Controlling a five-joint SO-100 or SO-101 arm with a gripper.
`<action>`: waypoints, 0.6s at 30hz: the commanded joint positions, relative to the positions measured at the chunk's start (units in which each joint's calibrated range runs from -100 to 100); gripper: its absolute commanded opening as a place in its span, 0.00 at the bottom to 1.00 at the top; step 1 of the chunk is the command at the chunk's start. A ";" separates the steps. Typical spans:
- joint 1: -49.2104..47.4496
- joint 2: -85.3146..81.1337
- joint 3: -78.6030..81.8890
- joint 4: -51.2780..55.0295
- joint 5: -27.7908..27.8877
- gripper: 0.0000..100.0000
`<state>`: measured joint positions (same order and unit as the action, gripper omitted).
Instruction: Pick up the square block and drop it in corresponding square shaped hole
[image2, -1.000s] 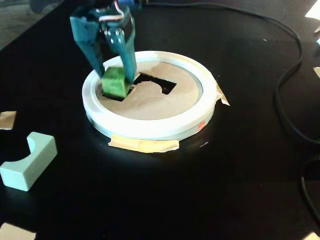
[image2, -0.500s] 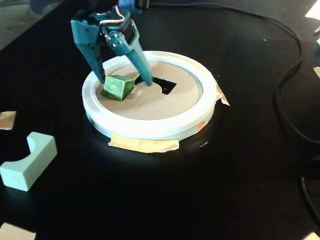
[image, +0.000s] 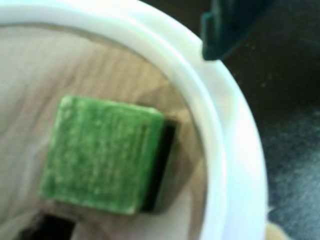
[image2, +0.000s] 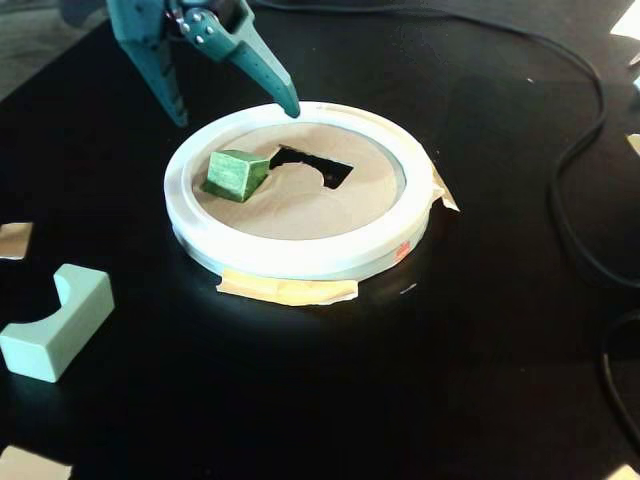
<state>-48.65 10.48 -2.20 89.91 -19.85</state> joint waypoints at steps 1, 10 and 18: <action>0.96 -4.43 -5.09 -0.55 0.29 1.00; 4.08 3.54 -4.27 -9.28 0.34 1.00; 6.83 6.14 -5.00 -9.38 1.61 1.00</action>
<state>-43.96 16.99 -2.10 81.77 -19.71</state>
